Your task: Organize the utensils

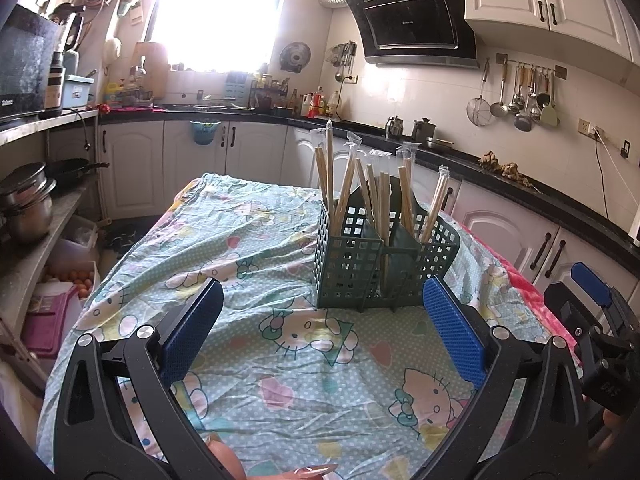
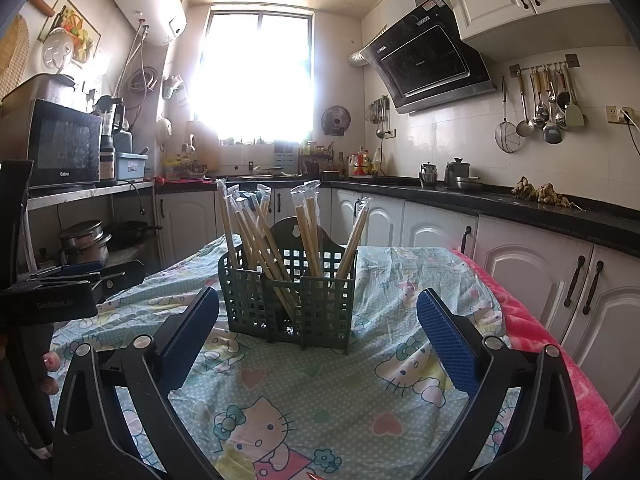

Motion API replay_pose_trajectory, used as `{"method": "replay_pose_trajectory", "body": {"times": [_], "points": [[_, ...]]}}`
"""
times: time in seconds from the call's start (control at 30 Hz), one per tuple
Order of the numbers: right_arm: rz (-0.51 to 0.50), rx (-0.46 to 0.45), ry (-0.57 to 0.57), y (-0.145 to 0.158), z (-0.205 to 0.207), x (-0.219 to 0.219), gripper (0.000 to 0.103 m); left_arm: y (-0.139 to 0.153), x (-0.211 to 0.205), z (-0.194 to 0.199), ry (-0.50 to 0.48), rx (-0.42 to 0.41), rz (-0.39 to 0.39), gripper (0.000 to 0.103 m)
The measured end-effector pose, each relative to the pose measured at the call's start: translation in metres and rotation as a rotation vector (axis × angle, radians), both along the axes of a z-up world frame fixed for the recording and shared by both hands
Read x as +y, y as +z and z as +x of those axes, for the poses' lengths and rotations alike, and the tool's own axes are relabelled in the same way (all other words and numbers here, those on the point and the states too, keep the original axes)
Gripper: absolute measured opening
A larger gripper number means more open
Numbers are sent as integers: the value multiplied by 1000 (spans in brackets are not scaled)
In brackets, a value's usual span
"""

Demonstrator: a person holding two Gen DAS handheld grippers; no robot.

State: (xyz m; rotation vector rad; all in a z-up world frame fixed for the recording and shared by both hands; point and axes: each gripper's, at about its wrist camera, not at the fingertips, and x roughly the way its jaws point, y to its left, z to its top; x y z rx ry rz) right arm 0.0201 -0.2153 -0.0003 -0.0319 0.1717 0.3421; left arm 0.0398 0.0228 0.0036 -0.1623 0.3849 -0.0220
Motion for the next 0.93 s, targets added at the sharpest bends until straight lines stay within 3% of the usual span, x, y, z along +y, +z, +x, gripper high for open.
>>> {"method": "replay_pose_trajectory", "body": {"times": [0.33, 0.47, 0.73, 0.87, 0.93], "points": [[-2, -1, -2, 0, 0, 0, 97, -1, -1, 0, -2, 6, 9, 92], [-7, -2, -5, -1, 1, 1, 97, -5, -5, 6, 63, 49, 65, 92], [17, 38, -60, -2, 17, -15, 97, -12, 44, 36, 135, 177, -27, 92], [1, 194, -177, -8, 72, -48, 97, -35, 95, 91, 228, 338, -51, 92], [-68, 356, -267, -23, 115, -61, 97, -57, 115, 122, 284, 430, -61, 92]]}}
